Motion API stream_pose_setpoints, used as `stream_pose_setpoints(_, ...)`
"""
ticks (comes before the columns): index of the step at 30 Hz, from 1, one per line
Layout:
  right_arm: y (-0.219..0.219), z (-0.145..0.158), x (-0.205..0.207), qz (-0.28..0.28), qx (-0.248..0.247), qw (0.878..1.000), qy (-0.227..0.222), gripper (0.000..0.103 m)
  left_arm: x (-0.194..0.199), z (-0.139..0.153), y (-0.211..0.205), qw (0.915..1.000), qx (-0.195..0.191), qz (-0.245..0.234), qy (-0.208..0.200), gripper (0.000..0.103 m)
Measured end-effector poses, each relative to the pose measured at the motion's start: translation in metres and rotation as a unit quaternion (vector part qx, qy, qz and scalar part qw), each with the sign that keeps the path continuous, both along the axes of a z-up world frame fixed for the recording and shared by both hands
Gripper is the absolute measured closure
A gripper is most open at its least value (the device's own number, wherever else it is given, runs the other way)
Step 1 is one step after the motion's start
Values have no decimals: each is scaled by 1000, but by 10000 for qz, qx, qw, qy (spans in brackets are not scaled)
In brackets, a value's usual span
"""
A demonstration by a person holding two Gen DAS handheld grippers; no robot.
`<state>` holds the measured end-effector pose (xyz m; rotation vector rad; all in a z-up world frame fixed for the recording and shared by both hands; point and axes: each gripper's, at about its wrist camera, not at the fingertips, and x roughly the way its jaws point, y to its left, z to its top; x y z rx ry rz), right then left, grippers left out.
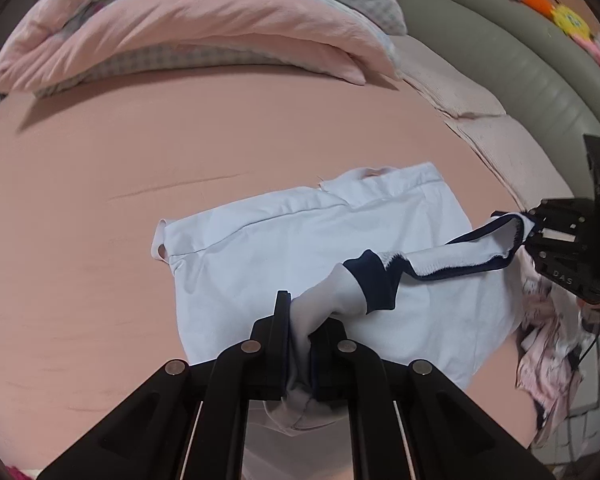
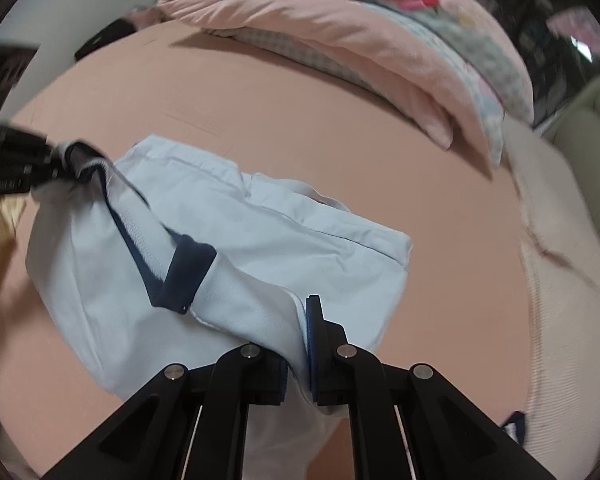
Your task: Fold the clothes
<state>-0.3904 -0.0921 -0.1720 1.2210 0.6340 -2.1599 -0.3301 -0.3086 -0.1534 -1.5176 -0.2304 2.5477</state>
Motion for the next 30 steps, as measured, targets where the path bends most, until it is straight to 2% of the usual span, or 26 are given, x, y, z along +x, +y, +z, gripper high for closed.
stream_pose_setpoints(8, -2, -17, -44, -430, -508, 9966, -485, 97, -27, -16, -22, 9985, 382, 344, -189, 97)
stream_pose_setpoints(14, -8, -34, -70, -715, -565, 9929, -766, 97, -48, -27, -25, 9982, 312, 410, -322, 97)
stream_pose_setpoints(24, -11, -52, -97, -1180, -813, 9820, -1228, 97, -66, -48, -52, 9885, 1088, 841, -631, 97)
stream_pose_setpoints(30, -13, -54, -95, -1269, -789, 9813, -1212, 97, -70, -47, -49, 9904, 925, 864, -554, 96)
